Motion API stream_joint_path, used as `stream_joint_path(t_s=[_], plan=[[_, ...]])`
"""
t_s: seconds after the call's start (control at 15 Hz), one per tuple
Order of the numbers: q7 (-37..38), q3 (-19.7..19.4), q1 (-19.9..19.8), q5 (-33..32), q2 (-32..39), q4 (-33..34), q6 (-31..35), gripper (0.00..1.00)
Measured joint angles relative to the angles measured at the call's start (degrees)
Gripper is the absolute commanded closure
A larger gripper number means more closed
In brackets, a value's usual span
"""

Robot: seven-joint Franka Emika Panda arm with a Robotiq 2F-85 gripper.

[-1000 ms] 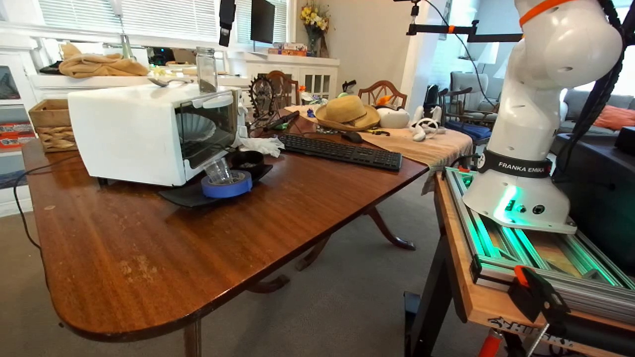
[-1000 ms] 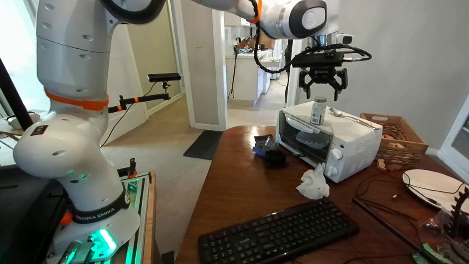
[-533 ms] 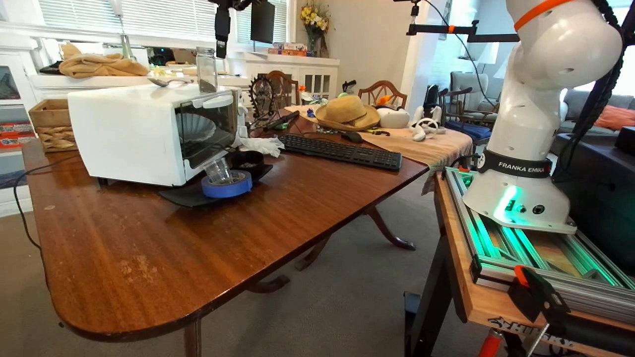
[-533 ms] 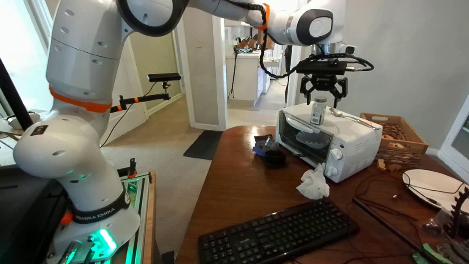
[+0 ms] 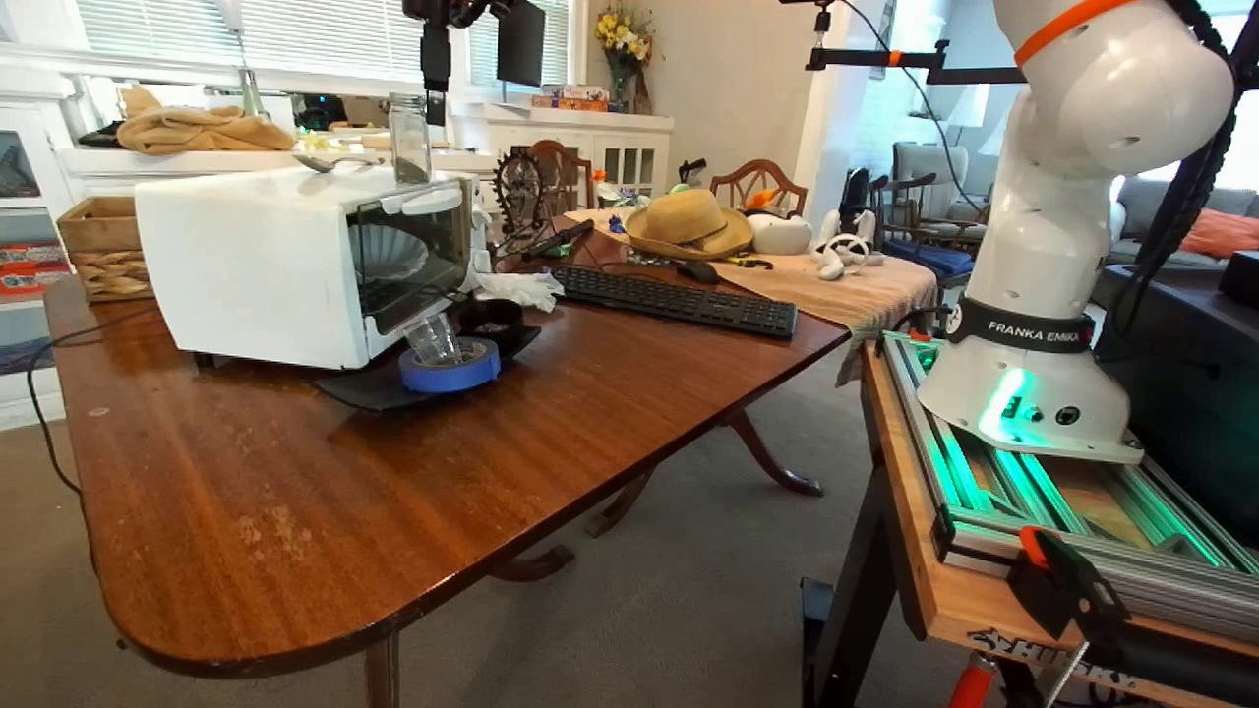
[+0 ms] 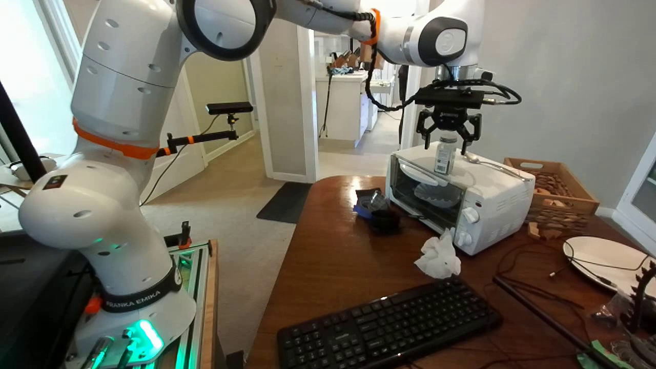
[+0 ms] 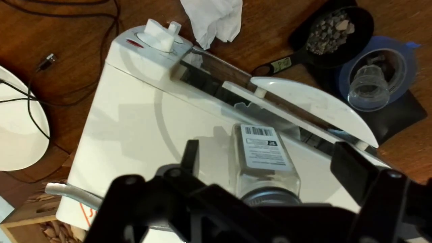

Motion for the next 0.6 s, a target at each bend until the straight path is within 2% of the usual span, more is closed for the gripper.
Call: stream_joint_path(t_s=[0.33,0.4,0.47,0.6], plan=[[-1.8,0.3,0.0,0.0,1.7,1.8,0.0,0.0],[-2.0,0.3,0.1,0.0,2.0,2.2,0.0,0.23],[-2.1,0.4,0.1,0.0,2.3,2.5,0.0,0.25],[-2.1,0.4,0.3,0.0,2.7,3.2,0.0,0.42]])
